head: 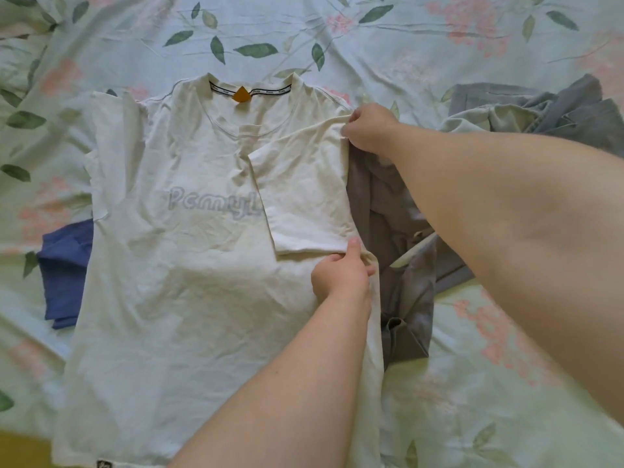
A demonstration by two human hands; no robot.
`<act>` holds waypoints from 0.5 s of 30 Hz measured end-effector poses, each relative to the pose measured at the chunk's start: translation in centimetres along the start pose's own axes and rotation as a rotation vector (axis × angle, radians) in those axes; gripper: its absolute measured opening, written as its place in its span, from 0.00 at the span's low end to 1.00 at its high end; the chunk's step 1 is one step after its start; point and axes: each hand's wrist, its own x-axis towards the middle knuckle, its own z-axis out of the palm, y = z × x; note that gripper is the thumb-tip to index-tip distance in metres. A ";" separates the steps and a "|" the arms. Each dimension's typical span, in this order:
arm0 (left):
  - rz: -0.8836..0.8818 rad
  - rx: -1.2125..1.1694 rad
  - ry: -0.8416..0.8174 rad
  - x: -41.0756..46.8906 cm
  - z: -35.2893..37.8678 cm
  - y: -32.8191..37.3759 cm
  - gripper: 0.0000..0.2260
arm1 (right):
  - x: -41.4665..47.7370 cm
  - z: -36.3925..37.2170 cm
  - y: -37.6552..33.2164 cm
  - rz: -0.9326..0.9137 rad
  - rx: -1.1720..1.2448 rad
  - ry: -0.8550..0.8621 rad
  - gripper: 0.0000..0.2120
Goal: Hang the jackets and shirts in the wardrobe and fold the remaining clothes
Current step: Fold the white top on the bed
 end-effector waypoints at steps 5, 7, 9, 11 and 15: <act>-0.028 -0.125 -0.047 -0.3 0.1 0.6 0.11 | -0.3 -0.5 0.7 -0.012 0.069 -0.041 0.13; -0.060 -0.174 -0.069 -0.7 0.4 0.8 0.12 | -0.3 -0.6 0.8 -0.007 0.091 -0.016 0.12; -0.073 -0.186 -0.087 -1.0 0.6 0.6 0.13 | -0.3 -0.8 0.7 -0.001 0.069 0.042 0.10; -0.067 -0.165 -0.103 -1.1 0.8 0.3 0.12 | -0.2 -1.1 0.8 0.003 0.011 0.122 0.09; -0.122 -0.111 -0.166 -0.6 0.5 0.5 0.07 | -0.6 -0.5 1.2 0.005 -0.107 0.169 0.11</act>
